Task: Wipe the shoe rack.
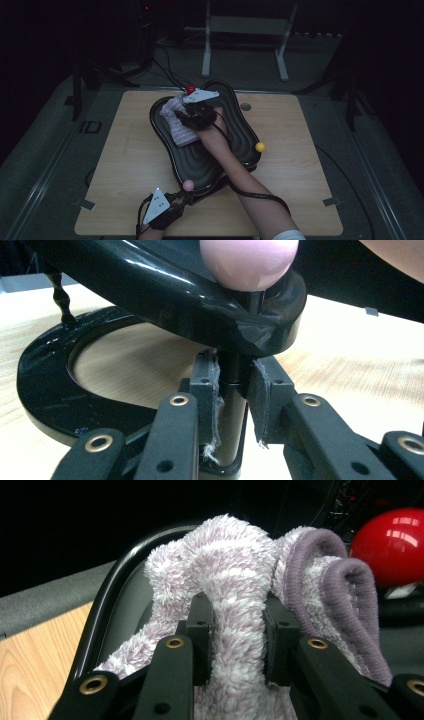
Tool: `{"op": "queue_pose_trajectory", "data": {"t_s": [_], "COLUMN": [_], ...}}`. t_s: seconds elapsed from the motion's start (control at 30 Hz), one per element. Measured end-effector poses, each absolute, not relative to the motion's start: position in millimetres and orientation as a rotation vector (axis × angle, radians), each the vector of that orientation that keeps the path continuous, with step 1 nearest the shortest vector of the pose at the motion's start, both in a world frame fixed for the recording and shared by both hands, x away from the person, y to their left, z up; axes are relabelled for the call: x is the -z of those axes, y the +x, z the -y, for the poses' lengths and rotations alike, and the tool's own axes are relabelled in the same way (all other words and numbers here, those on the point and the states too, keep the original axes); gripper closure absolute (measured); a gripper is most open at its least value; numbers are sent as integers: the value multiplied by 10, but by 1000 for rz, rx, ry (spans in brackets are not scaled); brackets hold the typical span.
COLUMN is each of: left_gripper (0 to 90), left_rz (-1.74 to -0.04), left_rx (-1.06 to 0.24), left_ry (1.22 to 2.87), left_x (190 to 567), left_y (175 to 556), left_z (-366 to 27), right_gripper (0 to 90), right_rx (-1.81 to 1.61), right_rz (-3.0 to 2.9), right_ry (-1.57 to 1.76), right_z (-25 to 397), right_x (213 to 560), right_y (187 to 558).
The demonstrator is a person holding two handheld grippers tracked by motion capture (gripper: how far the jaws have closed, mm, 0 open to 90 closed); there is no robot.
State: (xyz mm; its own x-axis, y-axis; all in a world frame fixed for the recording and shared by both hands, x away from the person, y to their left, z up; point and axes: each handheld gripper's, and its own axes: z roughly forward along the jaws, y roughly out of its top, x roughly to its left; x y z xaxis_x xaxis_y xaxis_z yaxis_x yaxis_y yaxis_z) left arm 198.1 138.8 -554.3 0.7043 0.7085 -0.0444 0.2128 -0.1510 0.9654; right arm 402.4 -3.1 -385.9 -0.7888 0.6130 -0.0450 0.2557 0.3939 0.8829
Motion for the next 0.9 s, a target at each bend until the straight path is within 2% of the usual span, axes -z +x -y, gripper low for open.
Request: {"op": "queue_pose_trajectory", "data": {"t_s": [0.9], "left_gripper": [745], "left_rz": [-765], "left_rx": [-497], "left_ry": [1704], "left_x": [5534], "left_y": [1983], "left_z": [-1381], "right_gripper": [711], "right_rx": [-1325], "right_rz": [-2379], "right_ry": [674], "right_z": [498], "right_x": [4288], "right_y": [3326]}}
